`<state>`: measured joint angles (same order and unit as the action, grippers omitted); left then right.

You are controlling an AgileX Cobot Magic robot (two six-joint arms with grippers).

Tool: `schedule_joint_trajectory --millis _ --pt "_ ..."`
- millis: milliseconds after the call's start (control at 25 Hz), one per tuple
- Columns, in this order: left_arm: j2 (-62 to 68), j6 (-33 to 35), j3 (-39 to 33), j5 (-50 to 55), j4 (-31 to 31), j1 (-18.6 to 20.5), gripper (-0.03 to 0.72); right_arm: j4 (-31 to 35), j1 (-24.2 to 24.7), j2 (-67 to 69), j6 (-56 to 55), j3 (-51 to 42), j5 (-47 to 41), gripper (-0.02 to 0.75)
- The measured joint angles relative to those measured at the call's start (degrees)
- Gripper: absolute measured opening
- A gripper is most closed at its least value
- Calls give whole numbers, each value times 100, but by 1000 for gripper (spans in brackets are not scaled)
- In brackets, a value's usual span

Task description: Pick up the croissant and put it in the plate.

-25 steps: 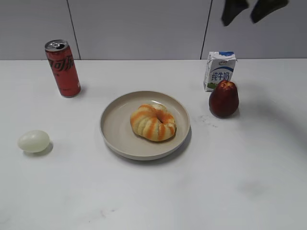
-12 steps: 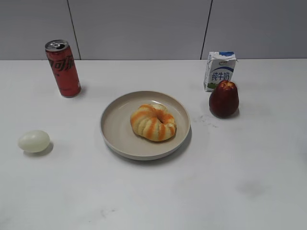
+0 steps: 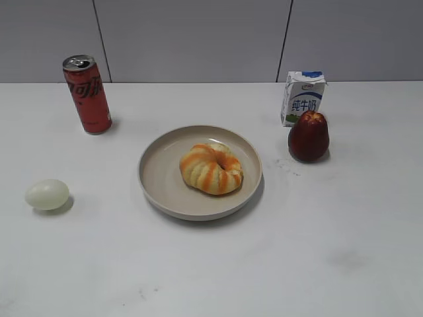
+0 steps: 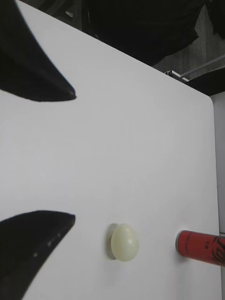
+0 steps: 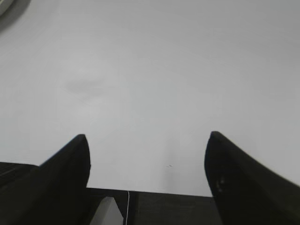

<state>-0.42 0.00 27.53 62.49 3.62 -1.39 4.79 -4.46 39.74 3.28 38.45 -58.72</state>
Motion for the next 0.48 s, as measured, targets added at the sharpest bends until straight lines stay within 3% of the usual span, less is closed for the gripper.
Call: schedule_joint_trajectory --millis 280,480 --pt "0 0 0 0 0 0 552 -23 0 -1808 5 -884 -10 572" --pt "0 0 0 0 0 0 552 -56 0 -2709 5 -966 -37 572"
